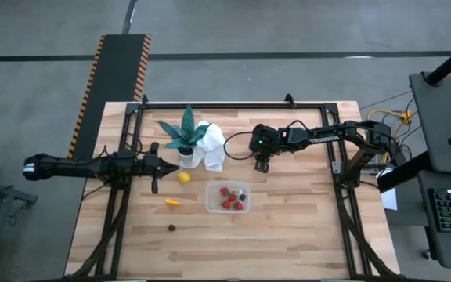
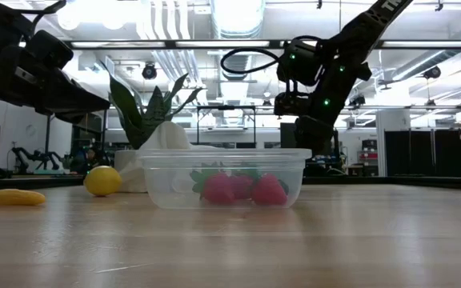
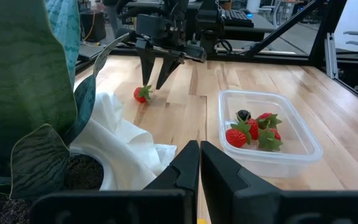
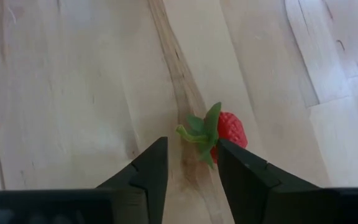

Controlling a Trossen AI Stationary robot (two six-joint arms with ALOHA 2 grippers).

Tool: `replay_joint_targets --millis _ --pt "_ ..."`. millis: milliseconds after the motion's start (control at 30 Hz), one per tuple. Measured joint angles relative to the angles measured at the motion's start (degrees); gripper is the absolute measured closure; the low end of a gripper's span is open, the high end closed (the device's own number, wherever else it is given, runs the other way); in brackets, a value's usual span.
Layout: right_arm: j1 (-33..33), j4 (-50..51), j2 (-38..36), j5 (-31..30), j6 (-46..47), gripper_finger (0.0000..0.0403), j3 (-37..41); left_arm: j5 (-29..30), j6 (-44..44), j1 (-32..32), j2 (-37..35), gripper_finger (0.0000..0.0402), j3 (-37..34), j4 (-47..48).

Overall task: Pick and placing Produce into tupperware
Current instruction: Put the strawberry into the bin

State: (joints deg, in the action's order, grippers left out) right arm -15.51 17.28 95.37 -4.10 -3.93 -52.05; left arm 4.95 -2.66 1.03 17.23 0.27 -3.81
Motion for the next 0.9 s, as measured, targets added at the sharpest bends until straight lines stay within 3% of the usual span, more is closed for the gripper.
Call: replay_joint_targets --millis 600,900 --pt "-0.3 -2.0 0.4 -0.4 -1.7 0.0342 0.1 0.0 0.0 0.0 0.0 0.0402 0.0 0.0" --pt "-0.6 -2.3 6.7 -0.4 -2.3 0.0349 -0.6 0.0 0.0 0.0 0.0 0.0402 0.0 0.1"
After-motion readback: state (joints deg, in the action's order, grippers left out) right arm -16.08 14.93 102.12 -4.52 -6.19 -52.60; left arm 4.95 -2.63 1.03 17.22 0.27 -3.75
